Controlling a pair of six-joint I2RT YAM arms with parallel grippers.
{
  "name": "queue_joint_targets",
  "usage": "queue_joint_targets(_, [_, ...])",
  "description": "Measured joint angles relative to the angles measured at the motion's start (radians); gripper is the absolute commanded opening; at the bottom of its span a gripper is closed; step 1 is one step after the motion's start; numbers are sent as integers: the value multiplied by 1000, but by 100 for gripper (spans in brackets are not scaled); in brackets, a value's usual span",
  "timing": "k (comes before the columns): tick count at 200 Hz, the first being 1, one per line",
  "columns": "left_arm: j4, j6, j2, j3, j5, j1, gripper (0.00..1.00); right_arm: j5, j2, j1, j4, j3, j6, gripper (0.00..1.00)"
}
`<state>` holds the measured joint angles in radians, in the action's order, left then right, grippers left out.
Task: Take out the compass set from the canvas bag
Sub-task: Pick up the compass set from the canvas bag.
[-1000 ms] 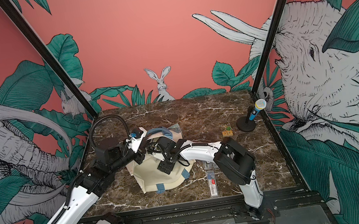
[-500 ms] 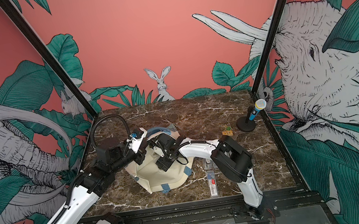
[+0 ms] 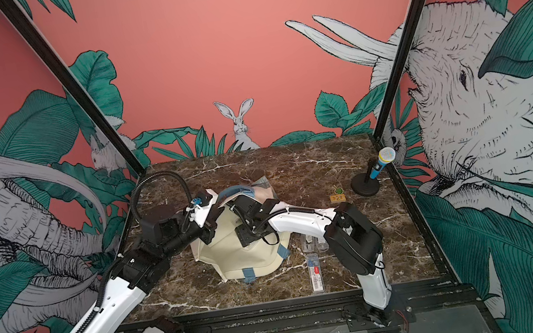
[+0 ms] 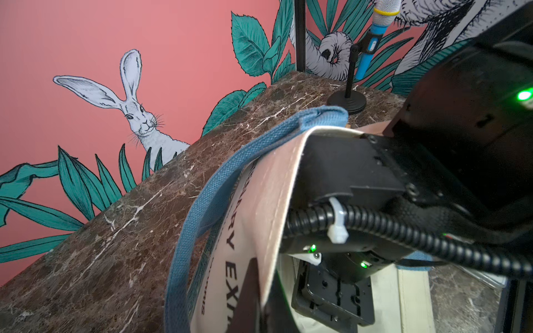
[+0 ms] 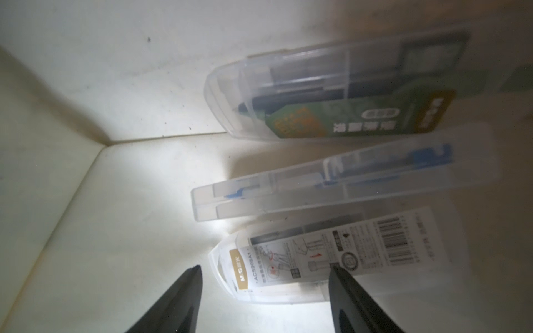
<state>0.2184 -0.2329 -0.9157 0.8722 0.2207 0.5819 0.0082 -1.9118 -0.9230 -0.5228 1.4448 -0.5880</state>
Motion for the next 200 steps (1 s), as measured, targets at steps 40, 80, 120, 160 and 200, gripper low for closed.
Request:
queue_joint_targets(40, [3,0,1,0,-3,0,0,117,-1,-24,-43,34,-113,71])
queue_joint_targets(80, [0,0,4,0,-15,-1,0,142,-5,-28,-43,51,-166,70])
queue_joint_targets(120, [19,0,3,-1,-3,0,0,205,-6,-32,-5,3,-233,73])
queue_joint_targets(160, [29,1,3,-5,-20,-3,0,284,-58,-32,-1,41,-275,80])
queue_joint_targets(200, [54,1,3,-9,-61,-11,0,296,-129,-26,14,88,-297,81])
